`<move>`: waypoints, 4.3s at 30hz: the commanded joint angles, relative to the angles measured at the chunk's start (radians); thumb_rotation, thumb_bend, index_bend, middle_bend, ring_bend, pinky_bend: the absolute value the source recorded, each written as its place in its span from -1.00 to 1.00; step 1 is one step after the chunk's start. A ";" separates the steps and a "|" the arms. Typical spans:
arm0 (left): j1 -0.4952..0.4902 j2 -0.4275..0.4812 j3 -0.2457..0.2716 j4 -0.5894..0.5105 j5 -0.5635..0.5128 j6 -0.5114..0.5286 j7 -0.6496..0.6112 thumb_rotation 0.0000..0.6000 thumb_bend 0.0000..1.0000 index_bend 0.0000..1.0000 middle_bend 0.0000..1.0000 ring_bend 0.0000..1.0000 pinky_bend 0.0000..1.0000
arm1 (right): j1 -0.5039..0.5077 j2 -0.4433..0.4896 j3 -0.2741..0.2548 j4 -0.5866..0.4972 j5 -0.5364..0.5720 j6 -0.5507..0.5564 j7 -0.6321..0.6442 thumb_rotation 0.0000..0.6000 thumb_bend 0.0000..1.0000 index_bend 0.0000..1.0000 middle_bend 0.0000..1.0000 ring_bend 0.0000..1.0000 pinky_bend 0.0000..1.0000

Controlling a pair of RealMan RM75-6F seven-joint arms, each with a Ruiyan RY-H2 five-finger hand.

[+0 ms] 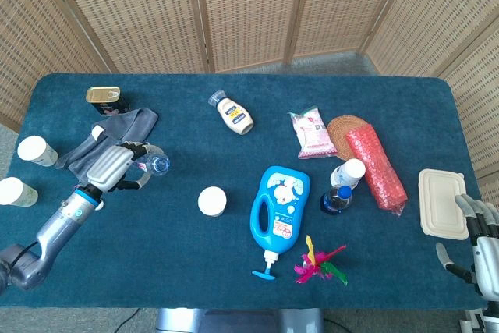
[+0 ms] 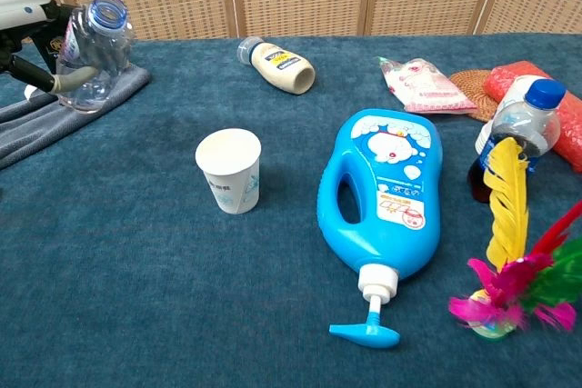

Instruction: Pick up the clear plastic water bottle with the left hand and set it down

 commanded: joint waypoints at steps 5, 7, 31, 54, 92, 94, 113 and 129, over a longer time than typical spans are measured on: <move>-0.043 0.007 0.009 -0.012 0.003 -0.064 0.062 1.00 0.28 -0.42 -0.27 -0.22 -0.09 | -0.008 -0.005 0.000 0.010 -0.003 0.013 0.010 1.00 -0.23 -1.00 -0.90 -1.00 -1.00; -0.058 0.008 0.010 -0.014 0.005 -0.082 0.082 1.00 0.28 -0.41 -0.27 -0.22 -0.09 | -0.010 -0.004 0.000 0.011 -0.004 0.017 0.014 1.00 -0.23 -1.00 -0.90 -1.00 -1.00; -0.192 0.056 0.026 -0.072 0.056 -0.193 0.279 1.00 0.28 -0.40 -0.25 -0.21 -0.09 | -0.033 -0.018 0.001 0.040 -0.014 0.051 0.056 1.00 -0.23 -1.00 -0.90 -1.00 -1.00; -0.266 0.112 0.053 -0.106 0.089 -0.257 0.438 1.00 0.28 -0.39 -0.25 -0.21 -0.10 | -0.043 -0.038 0.002 0.058 -0.015 0.061 0.070 1.00 -0.23 -1.00 -0.90 -1.00 -1.00; -0.403 0.105 0.058 -0.111 0.129 -0.355 0.685 1.00 0.28 -0.38 -0.25 -0.21 -0.10 | -0.067 -0.059 0.006 0.125 -0.006 0.082 0.146 1.00 -0.24 -1.00 -0.90 -1.00 -1.00; -0.408 0.106 0.058 -0.111 0.129 -0.358 0.696 1.00 0.28 -0.38 -0.25 -0.21 -0.10 | -0.068 -0.060 0.006 0.128 -0.006 0.082 0.148 1.00 -0.24 -1.00 -0.90 -1.00 -1.00; -0.436 0.122 0.076 -0.111 0.150 -0.369 0.760 1.00 0.28 -0.38 -0.25 -0.21 -0.13 | -0.071 -0.063 0.009 0.132 -0.001 0.079 0.158 1.00 -0.24 -1.00 -0.90 -1.00 -1.00; -0.446 0.135 0.090 -0.112 0.151 -0.383 0.793 1.00 0.28 -0.37 -0.24 -0.21 -0.14 | -0.073 -0.062 0.010 0.132 0.000 0.076 0.157 1.00 -0.25 -1.00 -0.90 -1.00 -1.00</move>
